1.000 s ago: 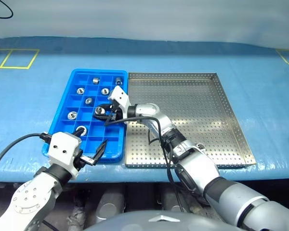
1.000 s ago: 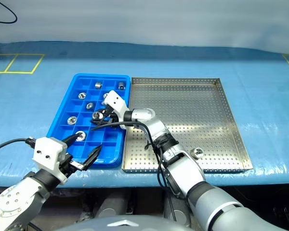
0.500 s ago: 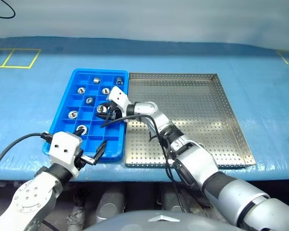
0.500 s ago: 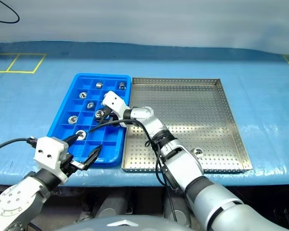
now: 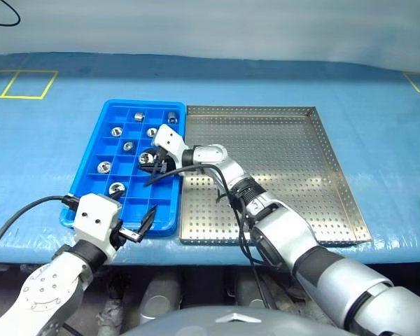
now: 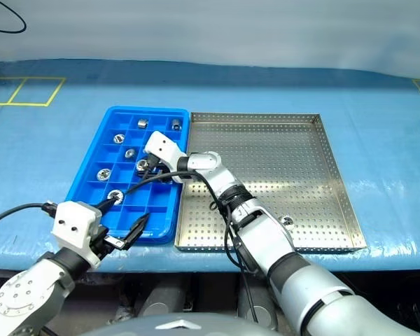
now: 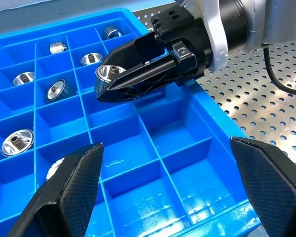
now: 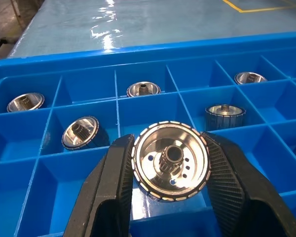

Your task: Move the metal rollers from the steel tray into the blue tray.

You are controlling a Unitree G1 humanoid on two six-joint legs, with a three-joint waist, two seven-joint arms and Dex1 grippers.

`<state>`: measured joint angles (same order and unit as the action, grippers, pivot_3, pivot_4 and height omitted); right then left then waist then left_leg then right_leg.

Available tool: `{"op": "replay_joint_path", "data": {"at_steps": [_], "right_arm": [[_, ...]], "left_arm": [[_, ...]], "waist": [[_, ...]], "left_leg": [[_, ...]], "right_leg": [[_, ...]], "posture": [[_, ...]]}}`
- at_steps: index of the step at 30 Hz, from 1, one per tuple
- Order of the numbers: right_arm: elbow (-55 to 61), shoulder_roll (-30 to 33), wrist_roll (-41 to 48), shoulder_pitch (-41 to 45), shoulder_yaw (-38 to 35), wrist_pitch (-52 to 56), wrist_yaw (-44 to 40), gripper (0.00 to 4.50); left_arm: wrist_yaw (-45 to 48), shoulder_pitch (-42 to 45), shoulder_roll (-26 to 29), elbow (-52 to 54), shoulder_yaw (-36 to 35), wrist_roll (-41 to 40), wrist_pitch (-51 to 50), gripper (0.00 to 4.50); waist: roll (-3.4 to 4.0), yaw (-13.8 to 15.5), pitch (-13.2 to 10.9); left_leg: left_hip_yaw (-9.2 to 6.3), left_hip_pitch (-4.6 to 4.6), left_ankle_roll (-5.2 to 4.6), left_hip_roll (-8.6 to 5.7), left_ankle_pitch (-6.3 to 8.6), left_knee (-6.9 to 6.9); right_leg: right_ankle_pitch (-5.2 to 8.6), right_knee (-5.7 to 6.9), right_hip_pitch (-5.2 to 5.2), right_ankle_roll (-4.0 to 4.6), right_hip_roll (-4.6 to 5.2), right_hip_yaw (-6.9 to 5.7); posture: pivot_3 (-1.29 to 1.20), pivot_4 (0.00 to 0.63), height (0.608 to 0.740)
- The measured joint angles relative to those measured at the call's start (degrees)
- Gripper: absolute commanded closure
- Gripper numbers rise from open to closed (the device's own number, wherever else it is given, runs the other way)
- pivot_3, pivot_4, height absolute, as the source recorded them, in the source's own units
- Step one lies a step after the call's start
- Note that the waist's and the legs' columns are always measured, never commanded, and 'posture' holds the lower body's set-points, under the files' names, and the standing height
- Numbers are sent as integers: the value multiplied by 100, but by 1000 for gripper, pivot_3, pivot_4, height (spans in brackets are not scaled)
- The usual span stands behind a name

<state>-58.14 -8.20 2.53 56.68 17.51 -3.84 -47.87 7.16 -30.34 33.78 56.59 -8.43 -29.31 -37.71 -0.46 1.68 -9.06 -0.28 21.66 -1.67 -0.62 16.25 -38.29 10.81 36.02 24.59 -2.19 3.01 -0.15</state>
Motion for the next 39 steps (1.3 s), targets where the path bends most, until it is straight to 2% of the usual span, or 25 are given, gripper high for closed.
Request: {"op": "replay_joint_path", "data": {"at_steps": [16,18,22,29,32,35,36,37,39], "right_arm": [[-21,-26,-18,136,76,-80,-217,2777],[-80,-28,-29,147,110,-65,-212,2048],[-223,-32,-65,166,114,-70,-77,898],[-129,-31,-65,168,38,-238,186,898],[508,-10,51,147,-13,-211,124,898],[2091,235,136,-311,-47,37,8,898],[2953,567,144,-731,-34,268,-52,898],[3310,793,141,-921,-39,424,-86,898],[4523,1701,141,-1666,-180,1027,-155,898]], "left_arm": [[-160,-192,-42,0,125,19,157,0],[-196,-244,-46,0,132,25,209,0],[-220,-298,-45,0,166,35,268,0],[-204,-162,-41,0,188,41,291,0],[-155,69,-33,1,226,40,183,0],[-21,415,19,-2,250,16,50,0],[63,632,39,-13,289,9,16,0],[97,708,44,-16,296,8,3,0],[255,1017,84,-79,399,4,-94,0]], "waist": [[0,57,0],[0,72,0],[0,89,0],[1,80,-1],[1,65,-2],[-1,79,0],[-5,125,2],[-3,139,2],[-5,180,3]], "left_leg": [[-30,-3,23,10,-13,38],[-33,-3,25,10,-14,38],[-39,-3,29,9,-17,38],[-47,-3,38,11,-22,40],[-51,-1,41,12,-24,39],[-70,1,41,10,-24,39],[-85,3,39,4,-22,35],[-91,3,34,-2,-20,29],[-93,11,19,-21,-13,17]], "right_leg": [[8,-2,1,13,-4,-39],[9,-2,0,14,-5,-41],[11,-1,-2,16,-6,-46],[10,0,-2,15,-12,-50],[8,2,-2,13,-13,-52],[9,-2,-9,12,-10,-66],[9,-8,-17,10,-3,-77],[10,-9,-18,7,1,-79],[11,-15,-30,8,20,-77]], "posture": [[259,150,740],[264,150,740],[265,150,740],[210,150,740],[167,150,740],[113,150,740],[102,150,740],[69,150,740],[26,150,740]]}}
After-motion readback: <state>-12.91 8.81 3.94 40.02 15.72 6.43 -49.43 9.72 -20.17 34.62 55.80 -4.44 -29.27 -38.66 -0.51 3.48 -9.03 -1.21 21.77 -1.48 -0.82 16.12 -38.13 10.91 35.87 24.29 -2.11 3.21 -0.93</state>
